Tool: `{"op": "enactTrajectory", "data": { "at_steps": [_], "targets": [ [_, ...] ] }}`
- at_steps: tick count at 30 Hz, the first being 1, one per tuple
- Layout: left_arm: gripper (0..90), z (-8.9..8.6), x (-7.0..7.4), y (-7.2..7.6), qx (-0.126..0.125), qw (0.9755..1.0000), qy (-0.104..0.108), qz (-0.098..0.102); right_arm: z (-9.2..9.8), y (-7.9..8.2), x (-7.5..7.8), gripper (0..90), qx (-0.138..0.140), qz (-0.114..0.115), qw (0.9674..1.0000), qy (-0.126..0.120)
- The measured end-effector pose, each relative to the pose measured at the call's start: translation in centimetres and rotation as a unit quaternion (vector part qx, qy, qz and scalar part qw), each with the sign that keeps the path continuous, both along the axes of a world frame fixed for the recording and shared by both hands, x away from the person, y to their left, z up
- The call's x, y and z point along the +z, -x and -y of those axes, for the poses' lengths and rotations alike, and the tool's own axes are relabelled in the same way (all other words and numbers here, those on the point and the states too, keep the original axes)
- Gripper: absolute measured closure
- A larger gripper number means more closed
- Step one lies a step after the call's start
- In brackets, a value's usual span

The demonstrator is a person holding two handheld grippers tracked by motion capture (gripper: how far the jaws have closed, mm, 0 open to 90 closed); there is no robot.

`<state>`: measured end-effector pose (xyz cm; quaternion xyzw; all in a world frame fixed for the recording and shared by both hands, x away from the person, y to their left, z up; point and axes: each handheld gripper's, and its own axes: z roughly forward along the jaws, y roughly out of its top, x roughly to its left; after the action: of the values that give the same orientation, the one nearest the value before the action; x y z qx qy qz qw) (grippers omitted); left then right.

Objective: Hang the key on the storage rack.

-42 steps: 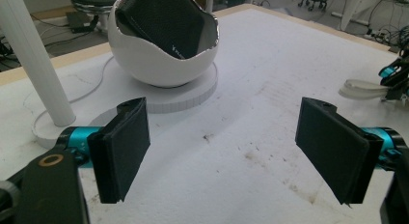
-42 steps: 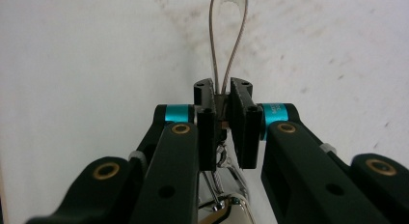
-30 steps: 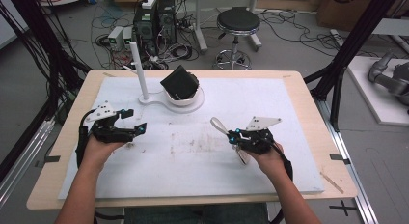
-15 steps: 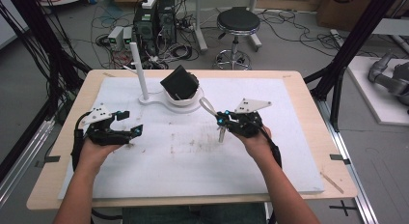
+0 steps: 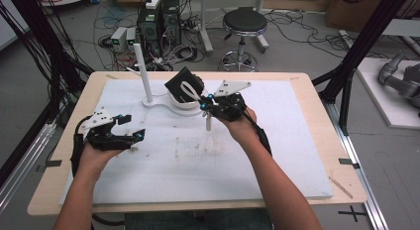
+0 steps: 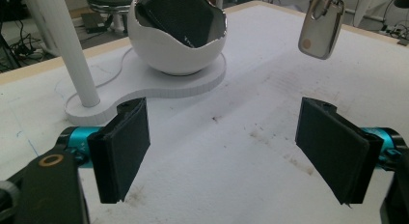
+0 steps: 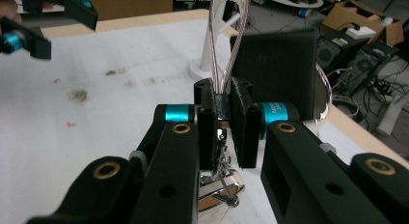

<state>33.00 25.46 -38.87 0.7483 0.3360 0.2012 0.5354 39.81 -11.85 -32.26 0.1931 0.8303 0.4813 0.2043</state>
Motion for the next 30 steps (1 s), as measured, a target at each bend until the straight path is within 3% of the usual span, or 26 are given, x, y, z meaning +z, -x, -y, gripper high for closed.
{"op": "enactTrajectory", "data": {
  "at_steps": [7,11,13,16,18,22,30],
  "targets": [
    [19.7,-0.2,0.0,0.5,-0.001,1.0,-0.004,0.0,-2.8,-1.3,1.6,82.8,0.012,0.022,0.9997,0.007],
    [19.7,-0.6,0.0,0.8,0.004,1.0,-0.001,0.001,-4.0,-2.0,2.3,82.9,0.015,0.019,0.9997,0.01],
    [19.7,-0.7,0.0,0.9,0.008,1.0,-0.002,0.0,-4.5,-2.3,2.5,82.8,0.019,0.03,0.9994,0.002],
    [19.7,-0.7,0.0,1.1,0.007,1.0,-0.002,0.0,-5.3,-2.6,2.9,82.8,0.019,0.022,0.9996,0.006],
    [19.7,-0.7,0.0,1.2,0.006,1.0,-0.005,0.001,-5.9,-3.0,3.2,82.8,0.021,0.035,0.9991,0.01],
    [19.7,-0.5,0.0,1.3,0.005,1.0,-0.006,0.001,-7.1,-3.5,3.7,82.8,0.022,0.039,0.999,0.007],
    [19.7,-0.4,0.0,1.4,0.004,0.9999,-0.01,0.0,-10.4,-4.8,4.2,82.8,0.037,0.05,0.9978,0.022]
  ]
}}
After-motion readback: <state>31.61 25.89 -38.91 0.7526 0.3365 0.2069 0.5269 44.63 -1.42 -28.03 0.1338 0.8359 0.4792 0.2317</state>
